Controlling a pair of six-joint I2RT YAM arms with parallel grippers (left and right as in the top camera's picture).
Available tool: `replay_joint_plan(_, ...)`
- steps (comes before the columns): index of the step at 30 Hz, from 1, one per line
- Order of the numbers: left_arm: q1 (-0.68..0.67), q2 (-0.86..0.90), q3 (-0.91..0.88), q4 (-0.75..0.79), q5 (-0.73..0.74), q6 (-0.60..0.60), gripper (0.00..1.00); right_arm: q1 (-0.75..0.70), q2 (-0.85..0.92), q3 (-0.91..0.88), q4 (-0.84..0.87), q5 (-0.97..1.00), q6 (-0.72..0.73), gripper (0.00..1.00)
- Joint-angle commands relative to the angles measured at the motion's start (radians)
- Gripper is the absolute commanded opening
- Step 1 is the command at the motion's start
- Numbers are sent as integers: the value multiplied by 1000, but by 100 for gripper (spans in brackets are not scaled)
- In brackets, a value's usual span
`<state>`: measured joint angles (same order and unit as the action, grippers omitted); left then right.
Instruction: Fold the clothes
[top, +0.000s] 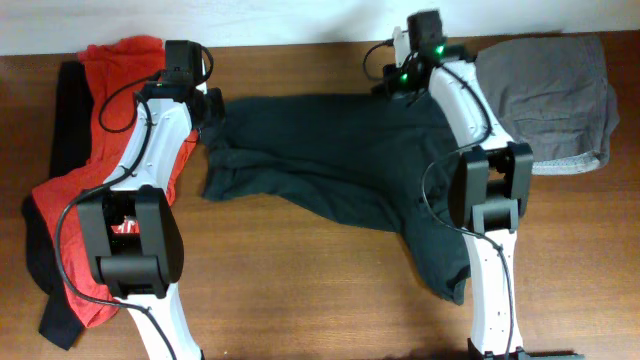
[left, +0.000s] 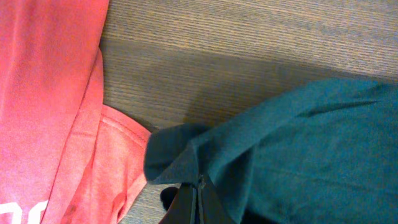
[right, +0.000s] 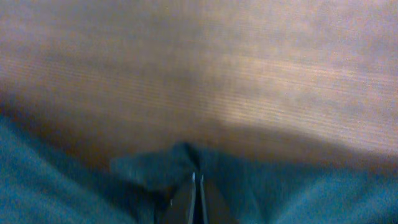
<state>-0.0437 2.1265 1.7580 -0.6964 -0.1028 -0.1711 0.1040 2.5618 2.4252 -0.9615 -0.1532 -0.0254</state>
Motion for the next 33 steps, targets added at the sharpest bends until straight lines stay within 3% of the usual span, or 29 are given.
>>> replay_joint_plan(1,13,5,10,-6,-10,19,1,-32,-44,210,-215,16,13,4)
replay_joint_plan(4,39,5,10,-21,-6,19,1,-55,-44,317,-449,16,36,4)
replay_joint_plan(9,86,5,10,-50,-6,19,1,-79,-37,312,-739,15,54,4)
replay_joint_plan(18,104,5,10,-47,-6,19,1,-65,-38,23,-721,-43,76,4)
replay_joint_plan(26,104,5,10,-46,-6,19,1,-75,-39,-189,-532,78,277,4)
replay_joint_plan(33,104,5,10,-46,-6,20,1,-100,-39,-195,-476,245,462,4)
